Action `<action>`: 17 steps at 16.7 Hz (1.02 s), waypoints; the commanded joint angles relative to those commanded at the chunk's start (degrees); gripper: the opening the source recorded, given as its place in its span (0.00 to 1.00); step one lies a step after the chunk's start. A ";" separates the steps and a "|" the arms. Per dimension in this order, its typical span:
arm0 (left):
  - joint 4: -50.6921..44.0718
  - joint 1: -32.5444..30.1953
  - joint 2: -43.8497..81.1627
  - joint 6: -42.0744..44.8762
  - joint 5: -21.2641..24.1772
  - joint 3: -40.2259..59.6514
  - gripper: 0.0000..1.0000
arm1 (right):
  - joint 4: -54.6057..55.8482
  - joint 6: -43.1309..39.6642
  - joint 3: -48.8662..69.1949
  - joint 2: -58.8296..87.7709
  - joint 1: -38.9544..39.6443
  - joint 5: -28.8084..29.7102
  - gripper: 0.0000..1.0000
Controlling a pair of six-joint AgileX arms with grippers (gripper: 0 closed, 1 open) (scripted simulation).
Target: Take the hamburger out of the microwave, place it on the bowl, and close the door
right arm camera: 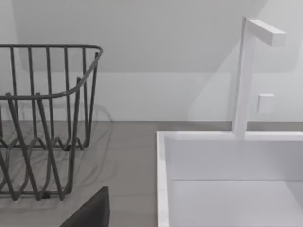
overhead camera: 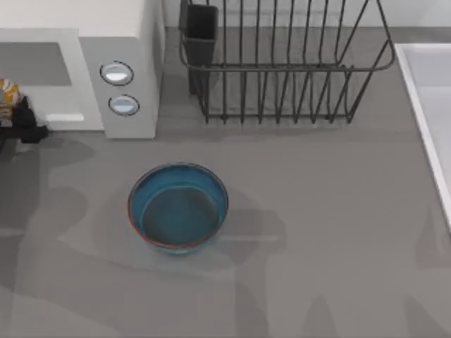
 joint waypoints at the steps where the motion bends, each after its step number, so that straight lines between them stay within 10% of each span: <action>1: 1.82 0.27 -1.20 0.07 0.25 -2.53 0.00 | 0.00 0.00 0.00 0.00 0.00 0.00 1.00; 10: 3.96 0.42 -4.17 0.28 0.54 -6.32 0.00 | 0.00 0.00 0.00 0.00 0.00 0.00 1.00; 17: -14.20 0.44 -21.93 0.37 0.32 -6.07 0.00 | 0.00 0.00 0.00 0.00 0.00 0.00 1.00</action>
